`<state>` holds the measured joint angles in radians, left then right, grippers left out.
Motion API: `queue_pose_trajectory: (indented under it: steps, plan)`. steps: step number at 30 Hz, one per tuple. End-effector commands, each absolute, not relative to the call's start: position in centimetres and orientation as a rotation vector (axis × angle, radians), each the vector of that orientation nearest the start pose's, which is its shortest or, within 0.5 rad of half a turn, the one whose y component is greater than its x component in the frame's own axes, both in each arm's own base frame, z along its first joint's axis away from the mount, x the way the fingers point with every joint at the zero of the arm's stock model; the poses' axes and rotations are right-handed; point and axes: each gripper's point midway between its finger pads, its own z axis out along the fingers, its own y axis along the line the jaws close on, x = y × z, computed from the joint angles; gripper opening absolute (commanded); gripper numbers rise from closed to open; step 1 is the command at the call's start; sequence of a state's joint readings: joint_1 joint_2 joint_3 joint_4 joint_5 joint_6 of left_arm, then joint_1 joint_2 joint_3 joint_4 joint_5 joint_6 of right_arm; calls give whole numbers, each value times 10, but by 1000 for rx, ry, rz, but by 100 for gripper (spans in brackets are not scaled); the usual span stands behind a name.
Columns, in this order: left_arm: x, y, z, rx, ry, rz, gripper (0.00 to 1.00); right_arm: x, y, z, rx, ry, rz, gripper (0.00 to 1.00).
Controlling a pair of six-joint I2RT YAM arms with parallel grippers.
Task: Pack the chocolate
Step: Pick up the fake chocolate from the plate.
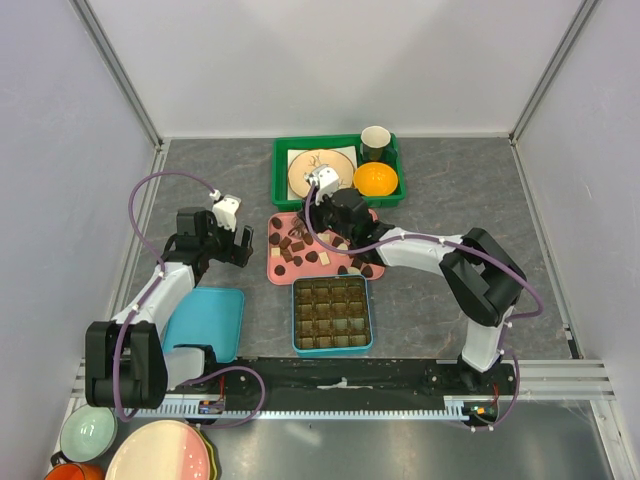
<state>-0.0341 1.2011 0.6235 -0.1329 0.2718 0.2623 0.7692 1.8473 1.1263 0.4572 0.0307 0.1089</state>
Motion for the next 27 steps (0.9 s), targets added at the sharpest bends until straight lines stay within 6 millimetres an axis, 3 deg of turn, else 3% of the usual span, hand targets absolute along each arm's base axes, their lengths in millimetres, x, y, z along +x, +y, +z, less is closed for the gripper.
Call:
queue_pose_trajectory:
  steps: [1,8,14,18,27]
  plan:
    - [327,-52,104,453,2153,-220,99,387,365,137,-596,1825,530,49]
    - [328,-52,105,451,2149,-219,99,388,369,135,-595,1813,548,43]
    - [326,-52,101,457,2158,-216,97,391,372,134,-582,1814,560,29]
    - [326,-51,99,459,2164,-210,96,392,371,151,-567,1782,561,20]
    - [322,-52,97,461,2163,-217,95,390,369,203,-549,1690,590,17]
